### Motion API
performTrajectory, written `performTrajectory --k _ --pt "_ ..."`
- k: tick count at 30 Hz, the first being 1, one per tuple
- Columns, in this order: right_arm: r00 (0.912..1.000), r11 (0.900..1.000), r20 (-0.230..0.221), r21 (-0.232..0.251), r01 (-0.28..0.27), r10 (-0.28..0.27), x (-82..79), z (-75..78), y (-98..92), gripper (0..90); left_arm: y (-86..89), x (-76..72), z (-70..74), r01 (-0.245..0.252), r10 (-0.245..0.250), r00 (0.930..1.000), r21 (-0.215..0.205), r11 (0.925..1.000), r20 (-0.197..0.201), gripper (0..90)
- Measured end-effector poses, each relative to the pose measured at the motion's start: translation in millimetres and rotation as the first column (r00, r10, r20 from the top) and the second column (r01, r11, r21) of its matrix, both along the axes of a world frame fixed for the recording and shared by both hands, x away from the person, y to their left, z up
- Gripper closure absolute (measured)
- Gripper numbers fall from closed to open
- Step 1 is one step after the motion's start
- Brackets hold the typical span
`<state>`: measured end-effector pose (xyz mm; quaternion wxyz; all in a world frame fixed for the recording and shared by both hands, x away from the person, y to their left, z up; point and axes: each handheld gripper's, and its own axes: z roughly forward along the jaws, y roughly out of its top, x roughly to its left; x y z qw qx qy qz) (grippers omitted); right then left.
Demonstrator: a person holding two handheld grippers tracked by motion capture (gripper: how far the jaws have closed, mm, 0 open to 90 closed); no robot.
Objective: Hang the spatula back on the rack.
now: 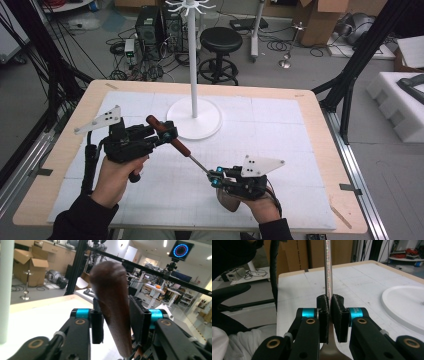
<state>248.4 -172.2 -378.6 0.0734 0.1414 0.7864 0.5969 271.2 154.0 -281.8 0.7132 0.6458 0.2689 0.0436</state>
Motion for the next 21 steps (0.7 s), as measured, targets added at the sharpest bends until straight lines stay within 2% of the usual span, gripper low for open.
performTrajectory --k 5,21 --pt "0.9999 1.000 0.008 0.004 -0.009 0.009 -0.5 2.1 3.3 84.0 -5.0 -1.9 14.5 0.015 -0.016 0.9992 0.010 0.9998 0.037 68.1" --pt "0.9994 0.999 0.032 0.041 -0.016 0.015 -2.2 8.5 9.1 83.1 -24.2 -7.0 45.2 0.095 -0.098 0.9912 0.046 0.9945 0.089 72.1"
